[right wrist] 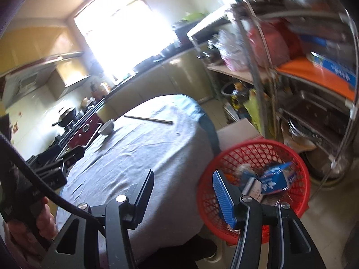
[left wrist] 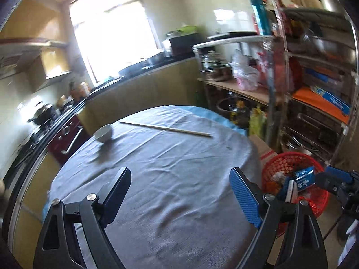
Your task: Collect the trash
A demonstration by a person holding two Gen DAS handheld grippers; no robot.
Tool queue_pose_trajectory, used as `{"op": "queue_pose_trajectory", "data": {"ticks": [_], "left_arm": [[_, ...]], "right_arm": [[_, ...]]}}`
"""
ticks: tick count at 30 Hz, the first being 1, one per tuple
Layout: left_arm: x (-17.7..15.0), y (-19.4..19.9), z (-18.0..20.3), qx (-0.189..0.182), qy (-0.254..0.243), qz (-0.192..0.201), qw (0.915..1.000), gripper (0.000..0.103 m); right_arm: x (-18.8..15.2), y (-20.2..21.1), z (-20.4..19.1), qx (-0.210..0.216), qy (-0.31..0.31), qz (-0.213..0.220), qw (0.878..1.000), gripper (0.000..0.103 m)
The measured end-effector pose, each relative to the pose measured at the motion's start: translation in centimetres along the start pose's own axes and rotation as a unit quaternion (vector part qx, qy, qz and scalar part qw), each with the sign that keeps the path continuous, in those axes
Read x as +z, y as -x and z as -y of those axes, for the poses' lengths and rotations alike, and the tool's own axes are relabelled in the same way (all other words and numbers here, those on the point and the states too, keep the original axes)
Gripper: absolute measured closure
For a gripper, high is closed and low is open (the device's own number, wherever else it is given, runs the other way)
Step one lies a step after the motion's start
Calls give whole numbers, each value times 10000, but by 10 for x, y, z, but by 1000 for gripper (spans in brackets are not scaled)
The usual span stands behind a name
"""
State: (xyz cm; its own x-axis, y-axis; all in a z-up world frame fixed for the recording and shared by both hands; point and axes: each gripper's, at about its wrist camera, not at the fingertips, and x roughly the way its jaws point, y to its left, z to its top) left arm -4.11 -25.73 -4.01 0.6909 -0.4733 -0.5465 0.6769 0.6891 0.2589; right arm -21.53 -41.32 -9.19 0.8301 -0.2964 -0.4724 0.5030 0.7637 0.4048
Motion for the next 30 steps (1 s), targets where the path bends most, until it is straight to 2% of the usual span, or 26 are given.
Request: {"op": "queue_pose_trajectory", "data": {"ticks": [8, 15, 20, 25, 30], "left_arm": [[-17, 41, -52, 519, 558, 33, 9971, 14], [-34, 73, -92, 855, 976, 32, 9915, 14], [-47, 96, -123, 1118, 1266, 72, 9856, 14], [-58, 116, -151, 1376, 1569, 128, 9779, 14], [-67, 128, -170, 1574, 1778, 169, 9713, 14]], "right_arm": [[-10, 22, -53, 309, 664, 242, 9970, 44], [-20, 28, -108, 744, 1231, 253, 9893, 43], [-22, 32, -149, 1100, 1556, 358, 9810, 34], [-27, 30, -191, 1300, 1920, 346, 9721, 34], [-34, 32, -216, 1394, 2101, 335, 9671, 34]]}}
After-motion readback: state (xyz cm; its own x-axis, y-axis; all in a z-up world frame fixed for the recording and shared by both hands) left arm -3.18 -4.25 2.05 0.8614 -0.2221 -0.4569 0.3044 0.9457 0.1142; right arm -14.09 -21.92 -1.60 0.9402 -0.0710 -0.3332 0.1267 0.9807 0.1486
